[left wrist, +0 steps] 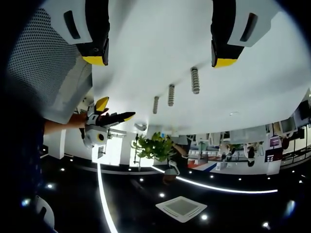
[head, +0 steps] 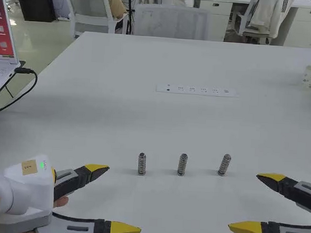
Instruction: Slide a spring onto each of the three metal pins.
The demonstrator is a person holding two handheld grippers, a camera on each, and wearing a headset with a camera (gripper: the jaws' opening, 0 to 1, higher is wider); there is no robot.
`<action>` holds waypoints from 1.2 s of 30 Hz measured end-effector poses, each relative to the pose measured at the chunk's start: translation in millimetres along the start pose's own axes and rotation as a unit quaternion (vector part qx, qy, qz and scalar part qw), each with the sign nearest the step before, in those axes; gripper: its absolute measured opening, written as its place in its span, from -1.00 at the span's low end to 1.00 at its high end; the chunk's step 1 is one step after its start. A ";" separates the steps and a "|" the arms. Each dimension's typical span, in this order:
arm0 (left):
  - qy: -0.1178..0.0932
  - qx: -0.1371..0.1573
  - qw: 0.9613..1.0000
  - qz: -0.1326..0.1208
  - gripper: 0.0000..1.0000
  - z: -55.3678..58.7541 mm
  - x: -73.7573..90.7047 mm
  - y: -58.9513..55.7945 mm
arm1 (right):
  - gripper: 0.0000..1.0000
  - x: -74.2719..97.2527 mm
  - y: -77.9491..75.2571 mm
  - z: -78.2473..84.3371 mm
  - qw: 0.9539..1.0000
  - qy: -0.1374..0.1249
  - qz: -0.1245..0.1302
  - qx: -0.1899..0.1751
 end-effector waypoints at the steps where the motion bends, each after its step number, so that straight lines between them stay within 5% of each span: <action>1: 0.000 0.000 1.000 0.000 0.67 0.2 0.0 0.1 | 0.63 1.4 -1.7 1.8 1.000 -0.005 0.009 -0.006; 12: 0.002 0.001 1.000 -0.005 0.67 0.4 0.0 -0.5 | 0.63 10.6 -7.9 4.7 0.999 -0.013 0.036 -0.017; 36: 0.000 0.004 1.000 -0.010 0.65 2.3 0.2 -1.9 | 0.63 11.0 -9.0 -2.5 0.999 -0.007 0.040 -0.012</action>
Point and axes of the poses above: the centre of the closed fingertips' face, and the gripper's own axes: x roughly backward along the fingers, y roughly to its left, z roughly out of its underside, the point moved 9 cm from there along x, roughly backward along the fingers, and after that the axes turned 6 degrees about z, right-handed, at the moved point
